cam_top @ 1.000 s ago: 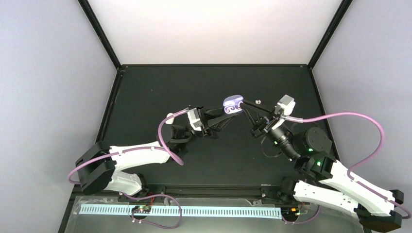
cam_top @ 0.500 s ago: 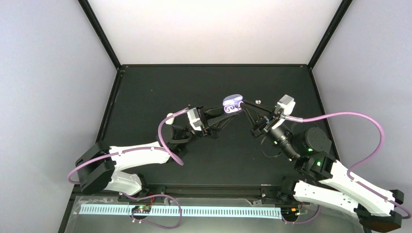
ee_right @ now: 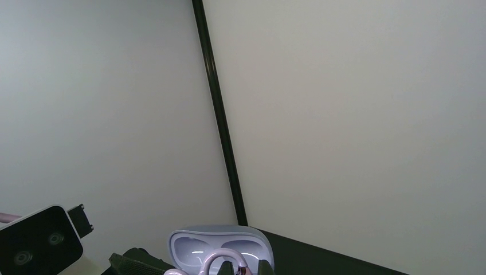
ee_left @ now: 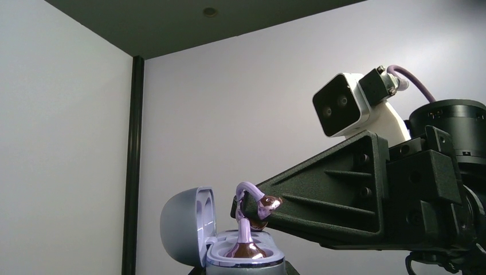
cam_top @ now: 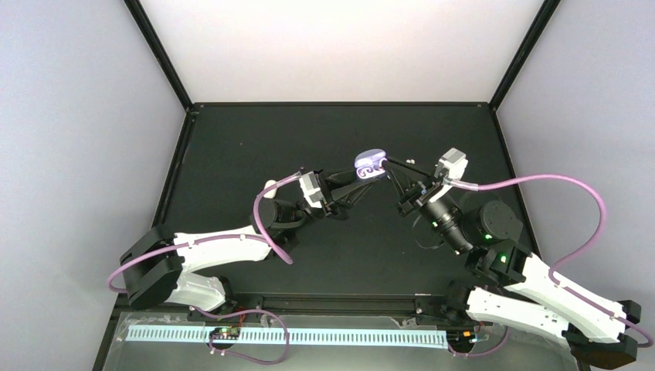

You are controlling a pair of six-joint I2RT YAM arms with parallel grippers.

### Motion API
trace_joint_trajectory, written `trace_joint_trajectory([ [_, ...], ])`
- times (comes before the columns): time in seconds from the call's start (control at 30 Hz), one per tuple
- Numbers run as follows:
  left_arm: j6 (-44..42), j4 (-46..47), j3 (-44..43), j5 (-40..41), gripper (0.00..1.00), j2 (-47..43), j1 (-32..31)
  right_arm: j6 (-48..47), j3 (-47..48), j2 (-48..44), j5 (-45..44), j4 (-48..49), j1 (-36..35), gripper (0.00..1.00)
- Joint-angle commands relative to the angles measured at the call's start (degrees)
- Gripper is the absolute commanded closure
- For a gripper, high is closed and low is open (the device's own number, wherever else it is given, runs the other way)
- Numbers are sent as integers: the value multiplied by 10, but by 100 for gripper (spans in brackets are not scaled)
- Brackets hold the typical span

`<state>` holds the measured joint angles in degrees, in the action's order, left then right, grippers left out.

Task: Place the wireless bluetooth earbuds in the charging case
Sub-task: Place the earbud in the charging case.

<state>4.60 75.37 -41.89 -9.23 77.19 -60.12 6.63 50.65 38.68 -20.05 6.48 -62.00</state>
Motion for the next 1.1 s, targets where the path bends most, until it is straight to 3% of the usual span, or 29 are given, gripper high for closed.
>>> trace_joint_trajectory([
  [0.0,-16,33,-30,13,99,-15,-5,15,5,11,-6,-24,-1,99],
  [0.87,-48,35,-56,31,98,-2,-10,40,30,43,-21,-74,-1,99],
  [1.07,-37,43,-58,50,98,0,-10,45,24,37,-22,-76,-1,95],
])
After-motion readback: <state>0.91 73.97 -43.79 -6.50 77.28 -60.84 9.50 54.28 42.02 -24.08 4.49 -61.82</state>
